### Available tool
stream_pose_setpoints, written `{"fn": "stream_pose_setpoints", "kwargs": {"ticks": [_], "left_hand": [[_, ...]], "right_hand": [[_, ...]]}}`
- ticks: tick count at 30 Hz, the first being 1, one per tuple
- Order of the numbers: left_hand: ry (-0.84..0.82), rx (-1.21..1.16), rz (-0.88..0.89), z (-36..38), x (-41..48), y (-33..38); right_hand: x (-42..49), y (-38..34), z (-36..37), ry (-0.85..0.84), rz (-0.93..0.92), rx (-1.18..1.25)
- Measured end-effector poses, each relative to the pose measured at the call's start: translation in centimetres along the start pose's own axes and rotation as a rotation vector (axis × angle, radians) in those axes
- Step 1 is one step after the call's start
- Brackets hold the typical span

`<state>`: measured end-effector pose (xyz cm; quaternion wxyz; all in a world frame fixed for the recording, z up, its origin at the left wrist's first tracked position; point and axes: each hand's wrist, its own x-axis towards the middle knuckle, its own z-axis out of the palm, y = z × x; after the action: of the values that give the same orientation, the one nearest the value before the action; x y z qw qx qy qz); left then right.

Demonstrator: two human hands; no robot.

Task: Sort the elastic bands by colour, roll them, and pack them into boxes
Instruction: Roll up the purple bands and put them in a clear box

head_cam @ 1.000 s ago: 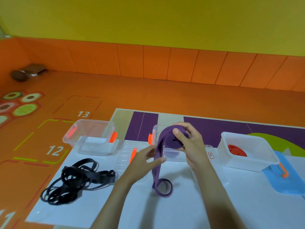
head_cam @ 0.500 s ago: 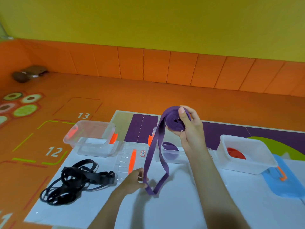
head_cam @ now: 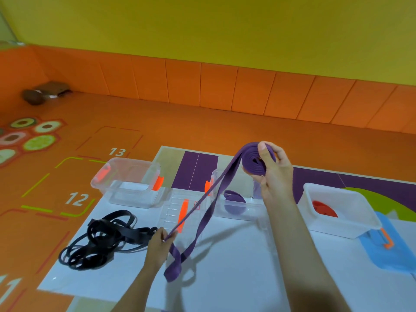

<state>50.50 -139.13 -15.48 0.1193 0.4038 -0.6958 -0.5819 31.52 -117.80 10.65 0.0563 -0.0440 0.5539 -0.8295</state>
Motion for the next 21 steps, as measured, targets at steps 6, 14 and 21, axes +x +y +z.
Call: {"fn": "stream_pose_setpoints", "kwargs": {"ticks": [6,14,21], "left_hand": [[0.085,0.131,-0.093,-1.9,1.4,-1.3],[-0.115,-0.22,-0.276,-3.5,1.2,-3.0],[-0.205,-0.188,-0.264,-3.8,0.7,-3.7]], "right_hand": [[0.0,0.9,-0.7,0.065,-0.009,-0.026],[0.6,1.7,-1.2,0.124,0.013,-0.049],[0.8,2.0,-1.7,0.141,0.012,-0.057]]}}
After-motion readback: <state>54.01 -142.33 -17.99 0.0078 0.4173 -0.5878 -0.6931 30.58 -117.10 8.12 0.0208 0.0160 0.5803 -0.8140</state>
